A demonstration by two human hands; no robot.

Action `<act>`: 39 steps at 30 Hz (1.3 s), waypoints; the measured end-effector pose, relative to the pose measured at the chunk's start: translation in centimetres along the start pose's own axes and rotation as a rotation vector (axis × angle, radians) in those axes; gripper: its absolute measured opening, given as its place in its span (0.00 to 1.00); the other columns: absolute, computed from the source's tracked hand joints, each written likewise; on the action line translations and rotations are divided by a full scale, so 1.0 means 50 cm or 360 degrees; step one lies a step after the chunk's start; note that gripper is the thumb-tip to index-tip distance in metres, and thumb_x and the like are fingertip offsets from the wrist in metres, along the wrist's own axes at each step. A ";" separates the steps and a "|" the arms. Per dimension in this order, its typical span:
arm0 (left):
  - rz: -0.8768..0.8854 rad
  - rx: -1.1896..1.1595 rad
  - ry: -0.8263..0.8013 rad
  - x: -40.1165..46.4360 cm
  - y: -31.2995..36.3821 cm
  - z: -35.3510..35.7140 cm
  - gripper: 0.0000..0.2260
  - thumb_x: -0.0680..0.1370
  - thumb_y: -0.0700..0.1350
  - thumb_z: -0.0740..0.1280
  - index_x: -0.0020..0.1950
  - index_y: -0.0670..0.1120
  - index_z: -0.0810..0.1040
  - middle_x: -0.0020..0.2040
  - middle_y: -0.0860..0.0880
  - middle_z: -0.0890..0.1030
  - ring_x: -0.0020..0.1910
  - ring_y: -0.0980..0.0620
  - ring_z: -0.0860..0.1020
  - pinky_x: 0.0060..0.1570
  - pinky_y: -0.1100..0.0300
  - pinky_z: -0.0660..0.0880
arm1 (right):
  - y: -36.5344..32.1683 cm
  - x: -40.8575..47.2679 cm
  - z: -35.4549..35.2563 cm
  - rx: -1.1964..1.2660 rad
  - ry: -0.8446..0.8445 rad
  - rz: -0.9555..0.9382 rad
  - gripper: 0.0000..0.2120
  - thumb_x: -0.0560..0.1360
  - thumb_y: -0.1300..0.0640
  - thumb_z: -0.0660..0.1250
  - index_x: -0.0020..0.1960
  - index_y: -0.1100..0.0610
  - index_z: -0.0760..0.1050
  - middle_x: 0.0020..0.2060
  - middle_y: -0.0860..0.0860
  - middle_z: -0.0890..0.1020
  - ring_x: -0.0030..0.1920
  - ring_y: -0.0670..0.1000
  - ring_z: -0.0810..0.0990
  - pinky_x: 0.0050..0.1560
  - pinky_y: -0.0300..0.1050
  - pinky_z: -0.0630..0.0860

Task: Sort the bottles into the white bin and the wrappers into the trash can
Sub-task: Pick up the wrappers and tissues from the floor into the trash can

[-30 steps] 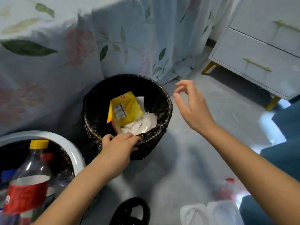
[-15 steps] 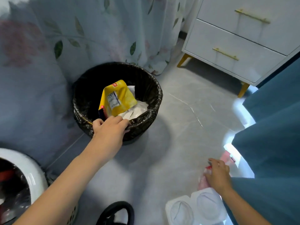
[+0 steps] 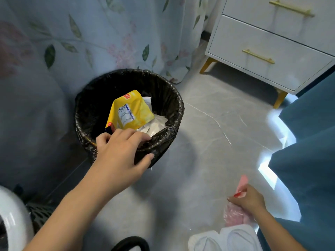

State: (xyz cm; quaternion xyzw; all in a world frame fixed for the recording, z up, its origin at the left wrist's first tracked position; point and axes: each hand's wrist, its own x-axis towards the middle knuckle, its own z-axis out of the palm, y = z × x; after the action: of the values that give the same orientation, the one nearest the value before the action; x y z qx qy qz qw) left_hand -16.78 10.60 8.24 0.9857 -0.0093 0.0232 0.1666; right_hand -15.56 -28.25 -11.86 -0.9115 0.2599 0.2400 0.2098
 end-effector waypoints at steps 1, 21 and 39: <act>-0.0008 -0.0032 0.0013 0.003 0.005 -0.007 0.22 0.69 0.65 0.54 0.57 0.59 0.75 0.53 0.61 0.74 0.58 0.55 0.71 0.55 0.57 0.51 | -0.004 -0.004 -0.006 0.0041 -0.0077 -0.0068 0.19 0.60 0.51 0.80 0.44 0.55 0.76 0.48 0.57 0.82 0.46 0.56 0.78 0.50 0.48 0.76; 0.0061 -0.1221 -0.0264 0.108 0.148 -0.118 0.36 0.63 0.64 0.74 0.67 0.53 0.71 0.63 0.59 0.76 0.63 0.64 0.73 0.63 0.62 0.73 | -0.543 -0.285 -0.436 0.0738 -0.0830 -0.1349 0.10 0.62 0.61 0.75 0.43 0.56 0.80 0.35 0.51 0.83 0.35 0.47 0.82 0.36 0.38 0.80; -0.0409 -0.1865 0.0264 0.114 0.044 -0.101 0.09 0.64 0.51 0.77 0.42 0.56 0.86 0.58 0.56 0.80 0.58 0.60 0.78 0.53 0.64 0.75 | -0.648 -0.262 -0.217 0.1108 -0.0432 -0.1480 0.09 0.71 0.53 0.71 0.48 0.43 0.75 0.51 0.46 0.78 0.52 0.46 0.76 0.55 0.44 0.73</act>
State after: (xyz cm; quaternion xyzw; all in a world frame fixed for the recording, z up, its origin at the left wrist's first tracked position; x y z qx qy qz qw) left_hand -11.38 10.13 13.98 0.7181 0.1115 0.0706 0.6833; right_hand -3.21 -3.67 12.30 -0.7684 -0.1322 0.1381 0.6108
